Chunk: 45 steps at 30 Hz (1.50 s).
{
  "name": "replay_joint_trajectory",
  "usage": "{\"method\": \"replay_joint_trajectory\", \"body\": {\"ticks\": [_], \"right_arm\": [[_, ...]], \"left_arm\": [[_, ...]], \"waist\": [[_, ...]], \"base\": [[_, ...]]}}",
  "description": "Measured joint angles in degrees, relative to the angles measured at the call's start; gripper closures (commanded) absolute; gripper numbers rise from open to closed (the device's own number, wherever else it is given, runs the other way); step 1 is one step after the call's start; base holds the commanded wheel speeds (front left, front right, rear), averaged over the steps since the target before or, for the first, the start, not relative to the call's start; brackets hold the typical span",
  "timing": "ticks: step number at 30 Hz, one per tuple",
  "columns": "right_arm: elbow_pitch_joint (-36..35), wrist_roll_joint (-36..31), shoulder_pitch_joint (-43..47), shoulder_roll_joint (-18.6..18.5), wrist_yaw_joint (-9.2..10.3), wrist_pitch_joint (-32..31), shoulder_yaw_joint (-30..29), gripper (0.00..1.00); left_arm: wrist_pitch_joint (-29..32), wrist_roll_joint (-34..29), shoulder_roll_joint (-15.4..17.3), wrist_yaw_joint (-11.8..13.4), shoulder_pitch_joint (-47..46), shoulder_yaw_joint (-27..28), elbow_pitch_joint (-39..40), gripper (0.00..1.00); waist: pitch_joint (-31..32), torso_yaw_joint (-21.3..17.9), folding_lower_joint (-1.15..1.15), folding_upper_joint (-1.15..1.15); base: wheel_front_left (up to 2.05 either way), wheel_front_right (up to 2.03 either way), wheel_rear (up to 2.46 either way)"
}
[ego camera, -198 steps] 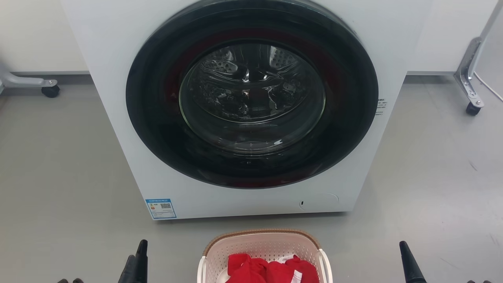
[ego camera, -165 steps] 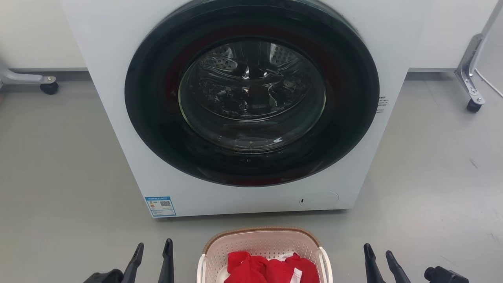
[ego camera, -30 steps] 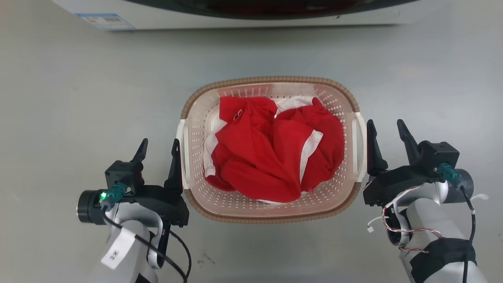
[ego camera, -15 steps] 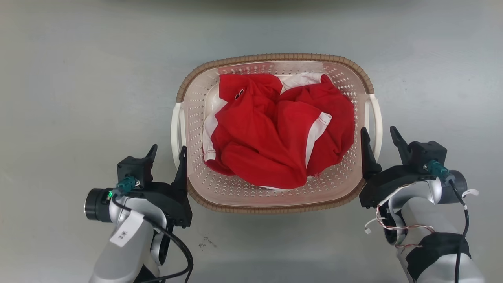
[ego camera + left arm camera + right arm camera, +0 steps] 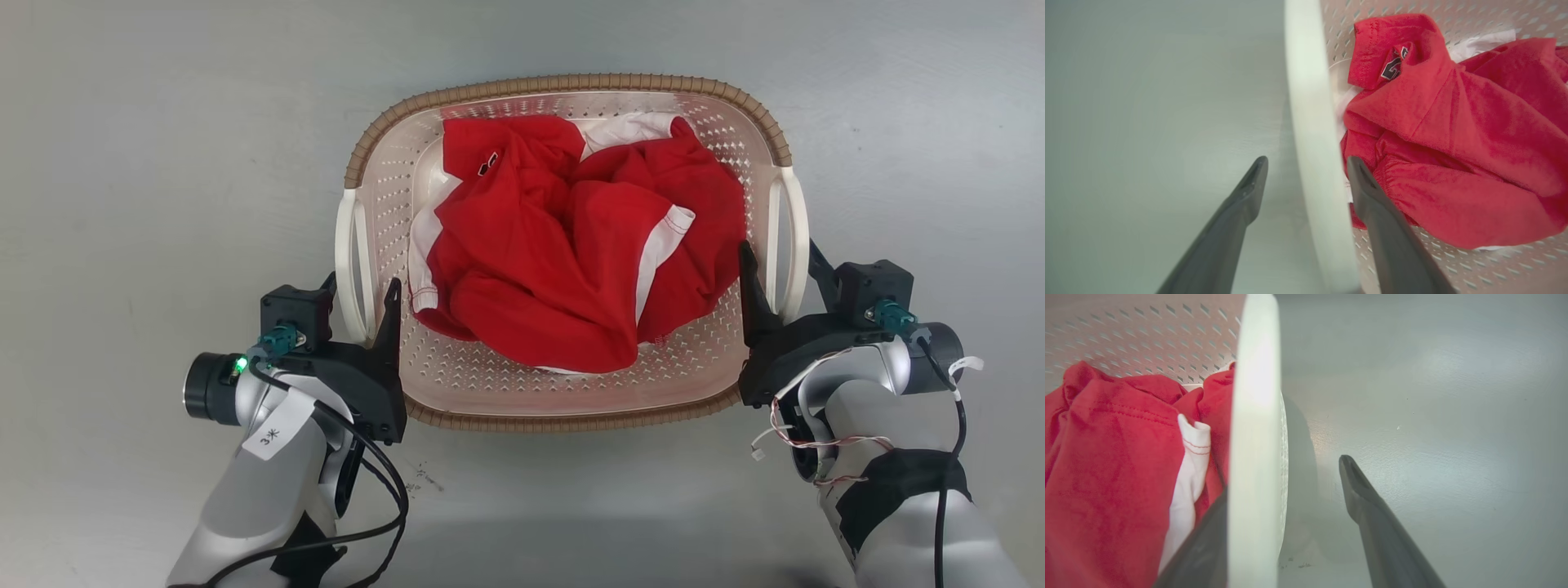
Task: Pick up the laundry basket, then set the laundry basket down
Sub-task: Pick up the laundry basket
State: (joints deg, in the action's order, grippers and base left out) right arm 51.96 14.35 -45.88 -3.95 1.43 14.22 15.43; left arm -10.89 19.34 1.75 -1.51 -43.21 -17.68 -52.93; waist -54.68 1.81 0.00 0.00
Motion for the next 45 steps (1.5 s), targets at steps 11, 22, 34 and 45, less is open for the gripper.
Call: {"method": "replay_joint_trajectory", "body": {"ticks": [11,22,34,45], "right_arm": [[0.8,3.4,-1.8,0.0,0.16,0.1,5.4,0.39],[2.4,7.2,-1.9,0.0,2.21,0.1,10.3,1.00],[3.8,12.2,-1.4,-0.3,3.61,0.1,15.4,1.00],[5.4,18.5,3.1,0.1,3.67,-0.1,19.4,1.00]], "left_arm": [[0.0,4.9,0.0,0.0,-1.4,-4.6,-1.9,0.58],[-0.1,8.9,0.3,0.7,-2.1,-8.0,-3.8,1.00],[-0.8,13.0,0.7,1.6,-1.0,-11.3,-5.5,1.00],[-1.1,15.5,0.2,2.0,2.0,-13.1,-9.2,1.00]], "waist": [[-0.2,0.1,0.00,0.00],[1.4,0.4,0.00,0.00],[6.4,0.2,-0.01,0.00],[14.1,-0.2,-0.01,0.00]], "base": [[0.00,0.00,0.00],[0.00,0.00,0.00],[0.00,0.00,0.00],[0.00,0.00,0.00]]}}
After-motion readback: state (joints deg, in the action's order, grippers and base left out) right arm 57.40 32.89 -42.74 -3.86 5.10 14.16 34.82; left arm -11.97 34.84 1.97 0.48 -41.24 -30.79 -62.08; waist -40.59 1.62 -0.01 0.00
